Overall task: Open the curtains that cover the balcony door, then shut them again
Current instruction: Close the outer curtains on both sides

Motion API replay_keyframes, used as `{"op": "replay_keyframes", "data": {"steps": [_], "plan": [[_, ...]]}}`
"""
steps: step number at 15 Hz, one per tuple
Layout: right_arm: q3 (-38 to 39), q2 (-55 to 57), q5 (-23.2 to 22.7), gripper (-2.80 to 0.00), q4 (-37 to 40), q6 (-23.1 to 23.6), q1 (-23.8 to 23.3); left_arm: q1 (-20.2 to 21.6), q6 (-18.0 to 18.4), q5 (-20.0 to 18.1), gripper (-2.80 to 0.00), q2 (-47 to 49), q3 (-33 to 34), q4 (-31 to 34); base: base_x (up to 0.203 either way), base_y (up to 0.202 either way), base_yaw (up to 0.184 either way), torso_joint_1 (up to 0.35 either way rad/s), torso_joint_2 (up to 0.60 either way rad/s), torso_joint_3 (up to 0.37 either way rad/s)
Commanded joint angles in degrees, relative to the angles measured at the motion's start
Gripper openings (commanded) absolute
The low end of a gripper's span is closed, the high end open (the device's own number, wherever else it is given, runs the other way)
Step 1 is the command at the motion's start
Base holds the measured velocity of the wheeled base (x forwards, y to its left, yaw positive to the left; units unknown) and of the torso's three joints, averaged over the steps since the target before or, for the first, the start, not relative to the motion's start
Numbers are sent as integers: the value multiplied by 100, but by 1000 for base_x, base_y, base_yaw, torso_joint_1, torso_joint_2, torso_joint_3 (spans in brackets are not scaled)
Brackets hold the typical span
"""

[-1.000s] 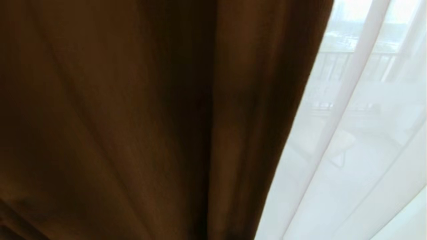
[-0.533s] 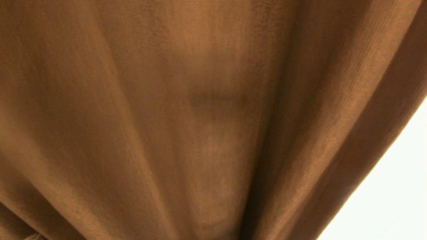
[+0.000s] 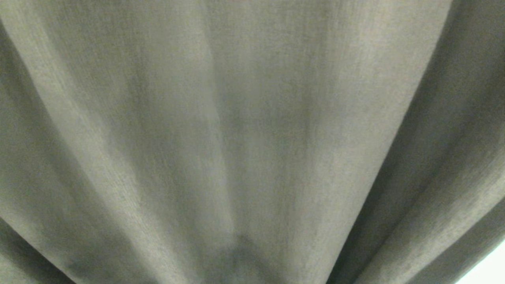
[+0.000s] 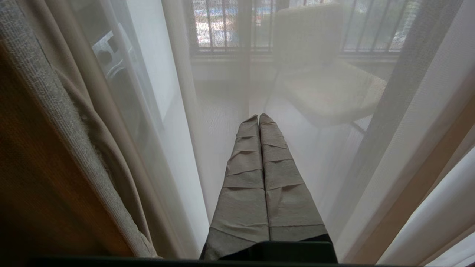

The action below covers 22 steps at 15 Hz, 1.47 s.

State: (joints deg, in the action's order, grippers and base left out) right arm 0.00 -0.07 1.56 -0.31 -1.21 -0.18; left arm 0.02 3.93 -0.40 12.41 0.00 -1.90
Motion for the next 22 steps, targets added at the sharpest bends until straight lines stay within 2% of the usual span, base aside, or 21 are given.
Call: {"op": "replay_keyframes", "data": {"steps": [1, 4, 22], "plan": [[0, 7, -4, -280, -4, -2, 1, 77, -18, 0, -280, -420, 0, 0, 0, 0, 0, 0, 0, 0], [0, 7, 2, -280, -4, 6, 1, 36, -41, 6, -280, -1224, 0, 5, 0, 0, 0, 0, 0, 0], [0, 7, 2, -280, -4, -2, 1, 33, -120, 14, -280, -1232, 0, 12, 0, 0, 0, 0, 0, 0]]}}
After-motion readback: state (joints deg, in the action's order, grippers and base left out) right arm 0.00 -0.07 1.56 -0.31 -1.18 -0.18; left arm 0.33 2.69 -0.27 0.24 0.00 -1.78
